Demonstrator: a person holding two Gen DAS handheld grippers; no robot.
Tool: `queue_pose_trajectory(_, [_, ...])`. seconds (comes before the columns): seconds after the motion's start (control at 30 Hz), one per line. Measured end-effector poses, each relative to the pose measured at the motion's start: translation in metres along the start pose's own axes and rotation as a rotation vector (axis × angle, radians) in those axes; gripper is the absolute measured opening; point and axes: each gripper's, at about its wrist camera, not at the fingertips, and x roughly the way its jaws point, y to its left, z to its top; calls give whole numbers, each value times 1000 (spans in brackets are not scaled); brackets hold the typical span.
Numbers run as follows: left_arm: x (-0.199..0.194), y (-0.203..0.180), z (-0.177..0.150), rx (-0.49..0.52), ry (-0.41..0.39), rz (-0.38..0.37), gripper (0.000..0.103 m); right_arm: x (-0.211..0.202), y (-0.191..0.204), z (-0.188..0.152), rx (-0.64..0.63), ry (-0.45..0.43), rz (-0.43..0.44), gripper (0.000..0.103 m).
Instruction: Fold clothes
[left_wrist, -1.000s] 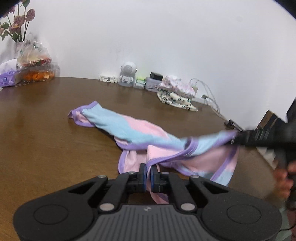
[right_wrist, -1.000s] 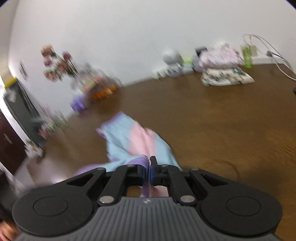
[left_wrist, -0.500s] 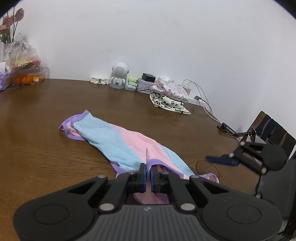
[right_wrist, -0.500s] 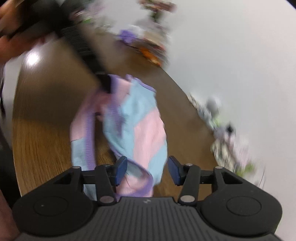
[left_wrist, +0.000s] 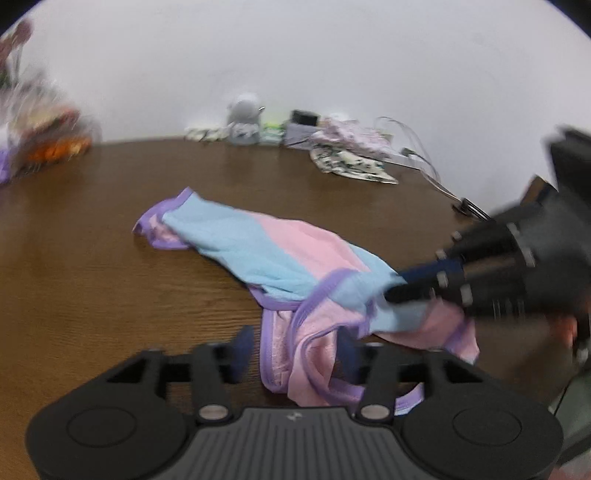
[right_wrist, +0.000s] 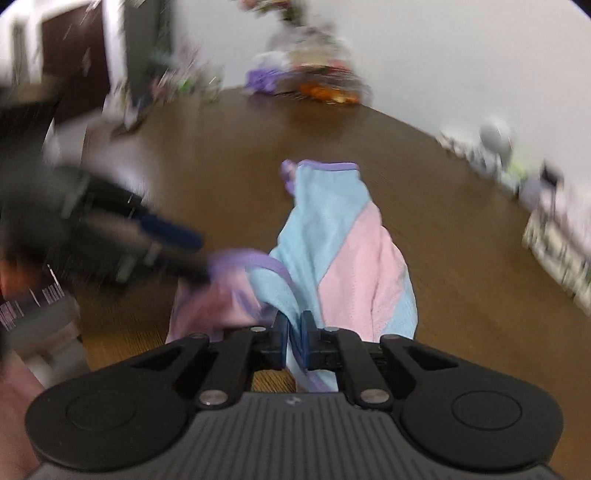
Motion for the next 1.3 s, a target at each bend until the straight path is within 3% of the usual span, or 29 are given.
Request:
queue_pose_trajectory(0.13, [-6,-12,-2,106,-41,-18,55,1,-32,0,198,31,104,6])
queue_pose_trajectory(0.23, [2,-31,-4,209,-52,19,54,5,-41,-2,270,27,144,6])
queue_pose_trajectory(0.33, [15,-41,-6,280,-43,48,44,8,-44,-1,307,8,177,6])
queue_pose_trajectory(0.53, [36,-44,-10,349,-18,30,22,3,-54,-3,381,-24,231,6])
queue_pose_trajectory(0.63, [38,-46,-12,377,-14,35,3,4,-57,-4,403,-31,238,6])
queue_pose_trajectory(0.8, [14,-41,-10,353,-66,41,1,6,-62,-9,403,-34,183,10])
queue_pose_trajectory(0.83, [6,-39,-8,338,-80,39,1,4,-60,-10,383,-39,166,13])
queue_pose_trajectory(0.9, [-9,-34,-4,310,-105,33,1,-5,-51,-9,297,-66,108,33])
queue_pose_trajectory(0.97, [-24,-32,0,290,-134,30,1,-18,-33,-7,162,-101,37,46])
queue_pose_trajectory(1.2, [-44,-41,9,301,-182,54,1,-26,62,-8,-392,-121,-135,47])
queue_pose_trajectory(1.3, [-48,-48,8,315,-191,58,1,-11,88,-3,-517,-93,-176,46])
